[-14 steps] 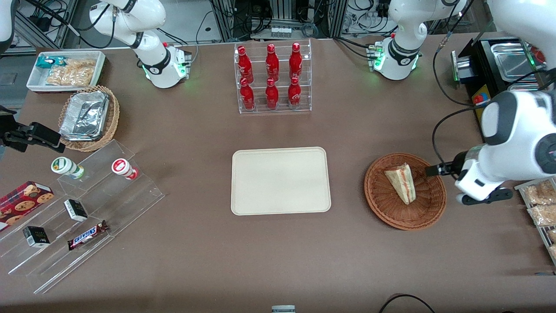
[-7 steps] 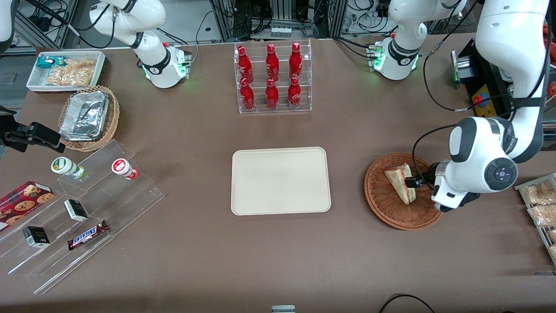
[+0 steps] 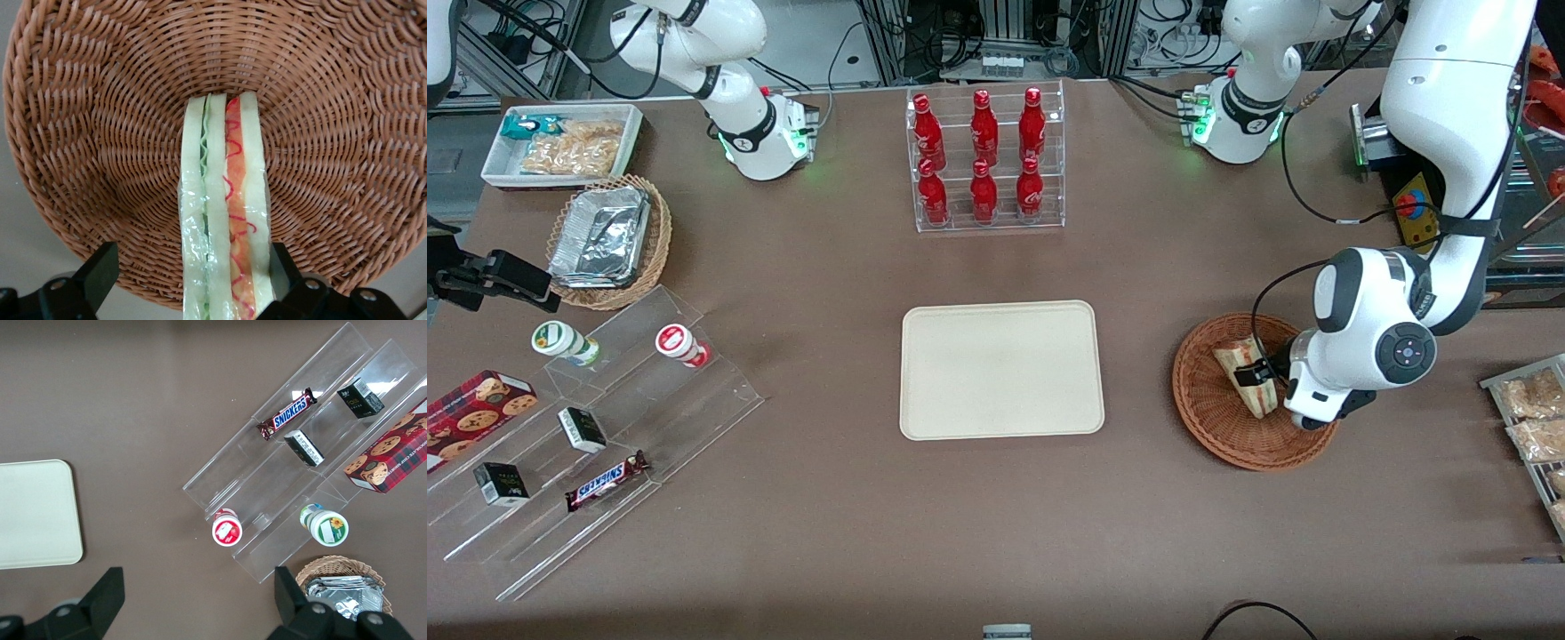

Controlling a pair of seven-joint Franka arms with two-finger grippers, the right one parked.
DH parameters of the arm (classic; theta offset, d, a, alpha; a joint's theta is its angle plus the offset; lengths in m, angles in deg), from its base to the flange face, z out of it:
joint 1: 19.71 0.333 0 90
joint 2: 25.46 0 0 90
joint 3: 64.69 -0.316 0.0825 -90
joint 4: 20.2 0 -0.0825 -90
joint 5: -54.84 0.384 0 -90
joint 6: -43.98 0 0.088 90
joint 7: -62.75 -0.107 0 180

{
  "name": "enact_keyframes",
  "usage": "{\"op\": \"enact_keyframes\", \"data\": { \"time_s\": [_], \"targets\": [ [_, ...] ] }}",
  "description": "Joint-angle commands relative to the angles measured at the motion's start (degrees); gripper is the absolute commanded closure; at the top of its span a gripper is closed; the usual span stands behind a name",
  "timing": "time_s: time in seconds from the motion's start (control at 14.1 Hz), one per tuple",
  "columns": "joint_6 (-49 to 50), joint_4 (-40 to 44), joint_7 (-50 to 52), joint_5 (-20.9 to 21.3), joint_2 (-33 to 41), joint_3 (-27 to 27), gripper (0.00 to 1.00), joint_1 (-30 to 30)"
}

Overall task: Place sandwich from basket to tray
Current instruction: 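Lower the left gripper and close it on the triangular sandwich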

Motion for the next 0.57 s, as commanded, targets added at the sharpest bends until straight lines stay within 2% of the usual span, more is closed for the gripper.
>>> {"op": "enact_keyframes", "data": {
  "time_s": [0.0,0.35,0.42,0.49],
  "targets": [
    [-1.95,-0.76,1.12,-0.30,-0.21,-0.01,0.00,-0.40],
    [-5.56,-0.93,4.38,-0.30,-2.68,0.07,0.01,-2.51],
    [-5.56,-0.93,4.64,-0.30,-2.68,0.07,0.12,-2.60],
    [-5.47,-0.93,4.81,-0.30,-2.59,0.07,0.36,-2.60]
  ]
}}
